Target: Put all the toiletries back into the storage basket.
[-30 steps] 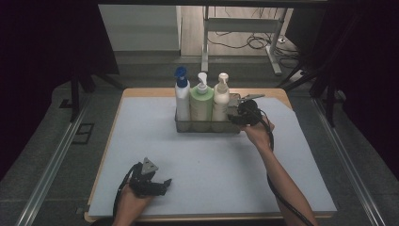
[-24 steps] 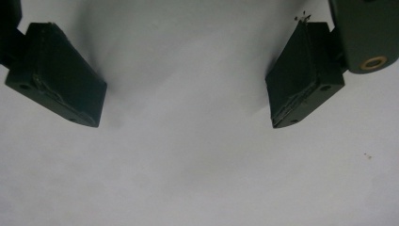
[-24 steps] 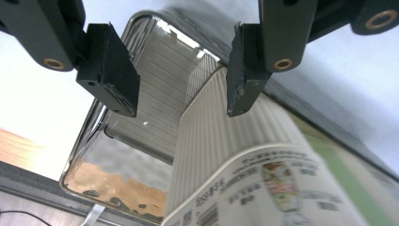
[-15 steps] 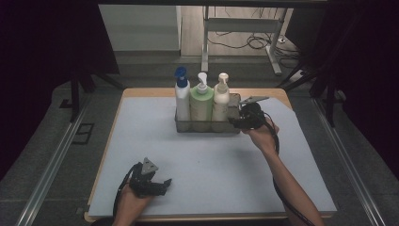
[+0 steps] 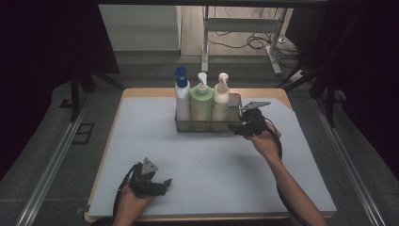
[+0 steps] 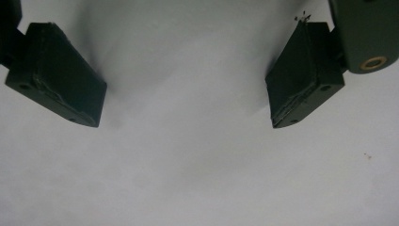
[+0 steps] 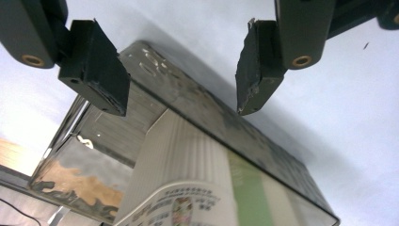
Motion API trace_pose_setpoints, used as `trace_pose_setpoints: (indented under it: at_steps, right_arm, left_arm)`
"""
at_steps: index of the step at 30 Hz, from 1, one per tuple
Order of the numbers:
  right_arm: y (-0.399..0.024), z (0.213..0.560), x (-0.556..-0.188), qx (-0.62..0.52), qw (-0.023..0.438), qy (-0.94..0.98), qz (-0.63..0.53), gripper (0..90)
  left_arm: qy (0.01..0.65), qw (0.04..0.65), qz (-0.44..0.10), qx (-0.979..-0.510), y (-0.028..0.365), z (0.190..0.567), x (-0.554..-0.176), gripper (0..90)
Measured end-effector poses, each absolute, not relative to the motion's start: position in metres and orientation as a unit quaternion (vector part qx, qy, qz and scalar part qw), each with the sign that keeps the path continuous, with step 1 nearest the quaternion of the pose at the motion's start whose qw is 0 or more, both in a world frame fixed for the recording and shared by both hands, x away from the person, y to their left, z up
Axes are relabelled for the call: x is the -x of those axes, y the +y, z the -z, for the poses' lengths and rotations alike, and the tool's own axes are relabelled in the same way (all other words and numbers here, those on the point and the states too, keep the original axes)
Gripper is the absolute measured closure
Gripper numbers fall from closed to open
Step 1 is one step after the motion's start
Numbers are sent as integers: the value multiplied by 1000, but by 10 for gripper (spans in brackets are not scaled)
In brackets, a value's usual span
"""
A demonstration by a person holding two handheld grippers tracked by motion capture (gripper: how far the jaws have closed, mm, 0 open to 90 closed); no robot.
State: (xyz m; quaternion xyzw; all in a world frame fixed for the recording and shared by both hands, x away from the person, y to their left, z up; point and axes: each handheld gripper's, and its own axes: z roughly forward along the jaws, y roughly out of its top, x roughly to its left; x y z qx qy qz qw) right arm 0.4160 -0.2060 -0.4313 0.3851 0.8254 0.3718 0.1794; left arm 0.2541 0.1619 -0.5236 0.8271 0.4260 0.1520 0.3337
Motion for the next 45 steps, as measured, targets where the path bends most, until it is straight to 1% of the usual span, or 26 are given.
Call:
trace_pose_setpoints:
  at_steps: [7,13,19,20,21,22,24,27,31,45]
  right_arm:
    - [-207,433,-406,-377,171,829,-376,314]
    - [-209,434,-398,-370,158,835,-376,245]
    - [-214,431,-387,-365,171,831,-383,200]
    - [-215,431,-386,-366,171,830,-385,185]
    - [-217,431,-384,-366,172,830,-385,145]
    - [-217,431,-383,-365,172,830,-386,128]
    - [-219,431,-379,-364,174,830,-385,124]
    - [-221,432,-375,-361,170,835,-378,57]
    - [-225,432,-369,-351,178,839,-375,3]
    - [-246,432,-343,-344,177,847,-364,0]
  left_arm:
    - [426,334,-152,-827,162,524,-254,121]
    - [426,334,-152,-827,162,524,-254,121]
    - [426,334,-152,-827,162,524,-254,121]
    - [426,334,-152,-827,162,524,-254,121]
    - [426,334,-152,-827,162,524,-254,121]
    - [426,334,-152,-827,162,524,-254,121]
    - [426,334,-152,-827,162,524,-254,121]
    - [426,334,-152,-827,162,524,-254,121]
    - [426,334,-152,-827,162,524,-254,121]
    - [426,333,-152,-827,162,524,-254,121]
